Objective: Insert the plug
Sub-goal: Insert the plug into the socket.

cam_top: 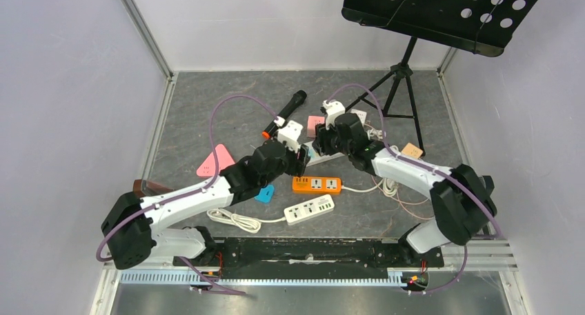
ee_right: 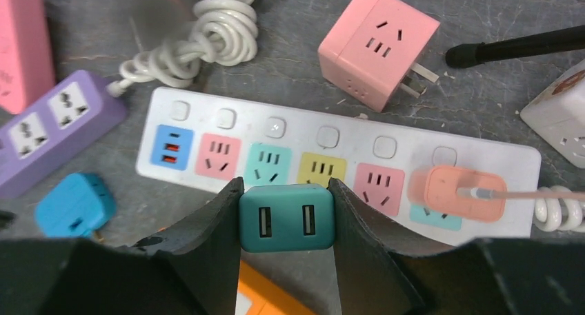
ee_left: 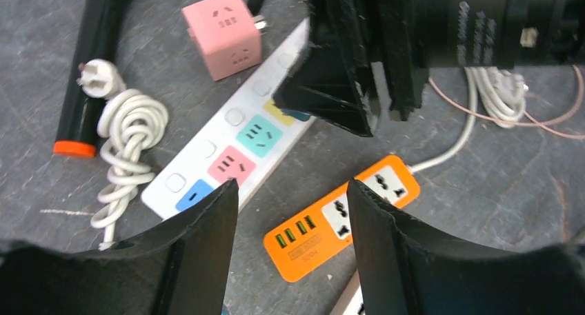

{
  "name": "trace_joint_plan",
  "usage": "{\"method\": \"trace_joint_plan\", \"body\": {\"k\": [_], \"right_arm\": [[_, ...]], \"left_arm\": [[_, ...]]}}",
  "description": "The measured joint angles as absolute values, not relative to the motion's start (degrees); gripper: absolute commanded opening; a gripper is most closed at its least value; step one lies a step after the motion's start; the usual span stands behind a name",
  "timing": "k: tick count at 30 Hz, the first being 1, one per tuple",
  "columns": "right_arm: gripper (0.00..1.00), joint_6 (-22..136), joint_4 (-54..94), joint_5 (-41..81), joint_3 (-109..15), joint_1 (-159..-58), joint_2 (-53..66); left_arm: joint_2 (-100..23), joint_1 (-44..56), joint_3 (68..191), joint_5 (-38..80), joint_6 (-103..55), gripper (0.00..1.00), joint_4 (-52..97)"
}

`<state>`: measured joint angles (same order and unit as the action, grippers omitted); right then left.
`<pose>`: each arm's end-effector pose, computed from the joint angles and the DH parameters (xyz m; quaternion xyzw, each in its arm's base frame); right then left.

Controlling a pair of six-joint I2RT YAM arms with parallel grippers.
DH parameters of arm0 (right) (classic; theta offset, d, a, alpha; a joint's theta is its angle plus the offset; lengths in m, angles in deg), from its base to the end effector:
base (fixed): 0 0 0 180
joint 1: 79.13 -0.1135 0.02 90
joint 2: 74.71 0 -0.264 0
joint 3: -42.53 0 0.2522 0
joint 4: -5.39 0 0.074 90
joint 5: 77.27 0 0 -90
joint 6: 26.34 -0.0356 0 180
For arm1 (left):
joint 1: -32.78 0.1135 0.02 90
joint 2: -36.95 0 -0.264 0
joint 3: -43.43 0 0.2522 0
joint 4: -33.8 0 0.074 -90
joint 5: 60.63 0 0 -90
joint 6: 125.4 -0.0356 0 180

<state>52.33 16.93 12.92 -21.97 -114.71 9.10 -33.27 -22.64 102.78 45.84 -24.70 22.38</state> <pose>0.2631 0.1884 0.2364 -0.1835 0.8501 0.1978 0.4522 0.1663 -0.2235 0.2733 0.2389 0.7904 -0.2011 0.5270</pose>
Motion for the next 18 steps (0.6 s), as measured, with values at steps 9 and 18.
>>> {"method": "trace_joint_plan", "body": {"k": [9, 18], "right_arm": [[0.22, 56.52, 9.82, 7.58, -21.97, -114.71, 18.19], [0.22, 57.94, 6.2, 5.7, -21.99, -114.71, 20.86]], "left_arm": [[-33.55, -15.14, 98.49, 45.53, -15.85, 0.64, 22.69], [-32.63, -13.28, 98.03, 44.97, -13.82, 0.64, 23.19]]}}
